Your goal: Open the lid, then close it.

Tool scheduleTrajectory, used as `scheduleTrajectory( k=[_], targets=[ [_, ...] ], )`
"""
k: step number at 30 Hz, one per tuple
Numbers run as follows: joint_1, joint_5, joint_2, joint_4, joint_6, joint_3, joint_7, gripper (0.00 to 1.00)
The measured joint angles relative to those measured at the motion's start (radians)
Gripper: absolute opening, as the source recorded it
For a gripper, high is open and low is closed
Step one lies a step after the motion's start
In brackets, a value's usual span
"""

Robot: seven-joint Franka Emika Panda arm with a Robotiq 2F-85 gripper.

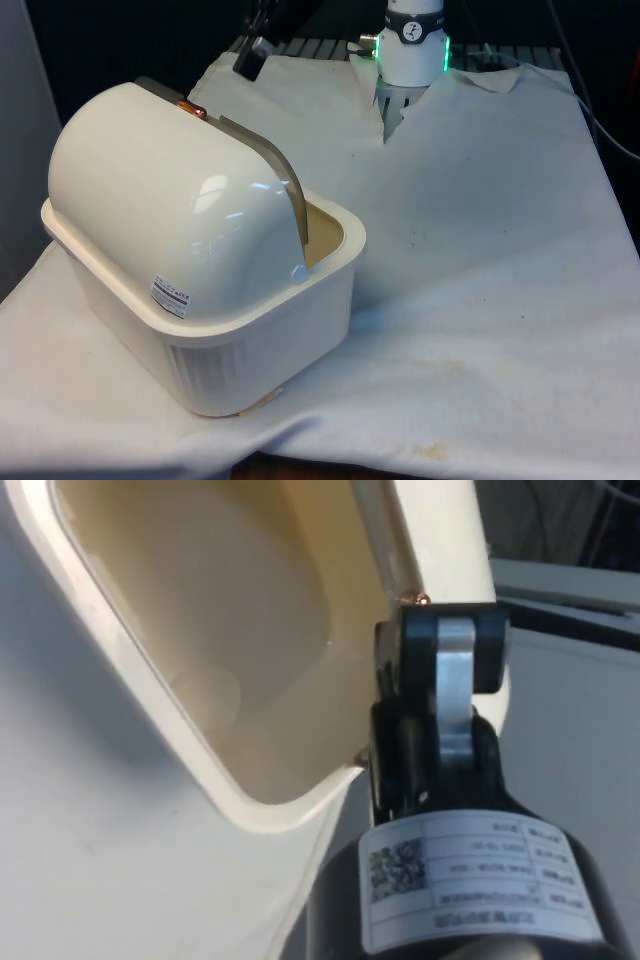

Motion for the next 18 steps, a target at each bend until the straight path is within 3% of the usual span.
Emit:
scheduleTrajectory(
  k=[10,18],
  targets=[
    [0.000,0.110,0.000,-0.003,-0.031,0.002,-0.112,0.00],
    [-0.006,0.148,-0.001,0.018,-0.036,-0.009,-0.186,0.00]
  ],
)
